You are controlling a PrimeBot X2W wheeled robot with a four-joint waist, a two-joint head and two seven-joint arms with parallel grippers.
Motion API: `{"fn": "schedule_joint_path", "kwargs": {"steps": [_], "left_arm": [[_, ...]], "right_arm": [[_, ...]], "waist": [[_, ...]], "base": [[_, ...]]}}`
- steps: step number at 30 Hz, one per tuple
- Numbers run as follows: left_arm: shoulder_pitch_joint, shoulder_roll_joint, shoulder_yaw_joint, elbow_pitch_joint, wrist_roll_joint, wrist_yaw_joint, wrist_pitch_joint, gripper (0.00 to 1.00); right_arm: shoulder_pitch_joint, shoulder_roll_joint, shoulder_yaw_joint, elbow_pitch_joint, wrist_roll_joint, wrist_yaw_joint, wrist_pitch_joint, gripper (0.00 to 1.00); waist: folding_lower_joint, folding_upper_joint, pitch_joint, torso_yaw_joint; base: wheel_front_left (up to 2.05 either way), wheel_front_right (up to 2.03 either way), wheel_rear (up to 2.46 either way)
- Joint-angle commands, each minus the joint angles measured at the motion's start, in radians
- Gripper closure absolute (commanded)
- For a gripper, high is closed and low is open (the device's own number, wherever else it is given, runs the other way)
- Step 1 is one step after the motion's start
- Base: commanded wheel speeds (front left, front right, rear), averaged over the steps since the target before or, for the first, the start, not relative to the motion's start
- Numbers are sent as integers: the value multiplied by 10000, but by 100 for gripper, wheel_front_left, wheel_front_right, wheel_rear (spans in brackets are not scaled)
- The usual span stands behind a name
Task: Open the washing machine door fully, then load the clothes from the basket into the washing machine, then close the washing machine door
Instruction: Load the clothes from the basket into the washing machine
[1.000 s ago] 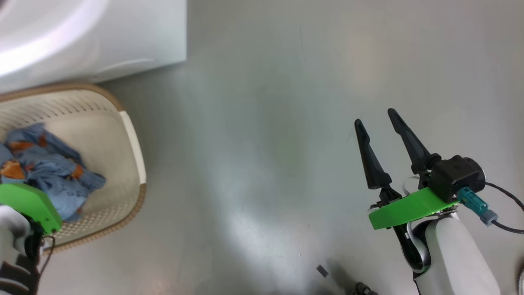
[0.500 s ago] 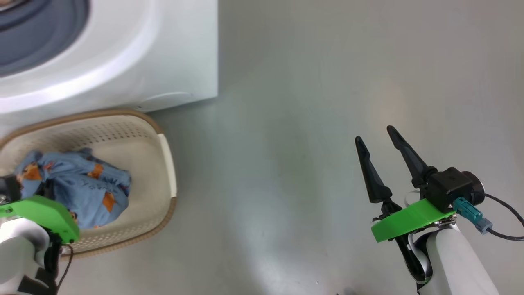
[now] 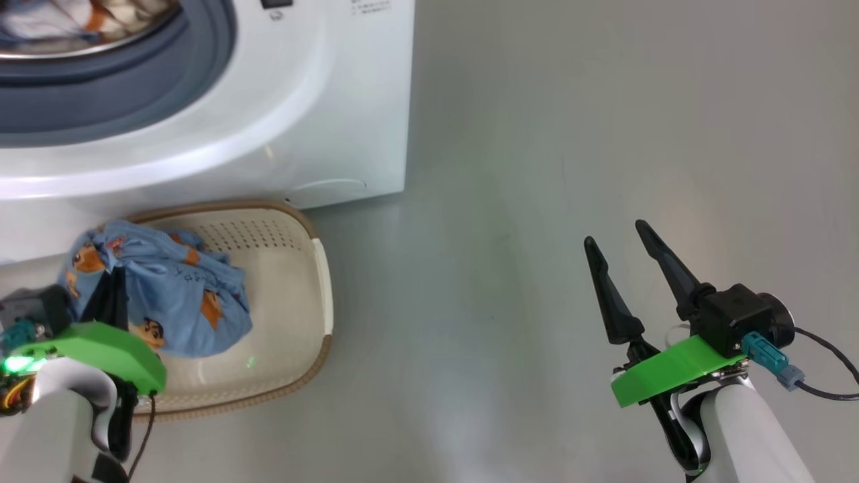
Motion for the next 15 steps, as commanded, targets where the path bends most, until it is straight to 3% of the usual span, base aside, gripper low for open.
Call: {"fn": "schedule_joint_path", "kwargs": {"steps": [1,15], "left_arm": [[281,388,361,-399,148,75,-136,100],[2377,-180,1017,-3499,616,111,-137,100]], "right_arm": [[229,-42,209,-177,-55,16,-118,0],[631,-21,82,22,-14,16,-118,0]], "waist": [[0,0,-268,176],[0,0,-1439,528]], "base": [[0,0,0],[0,0,0]]}}
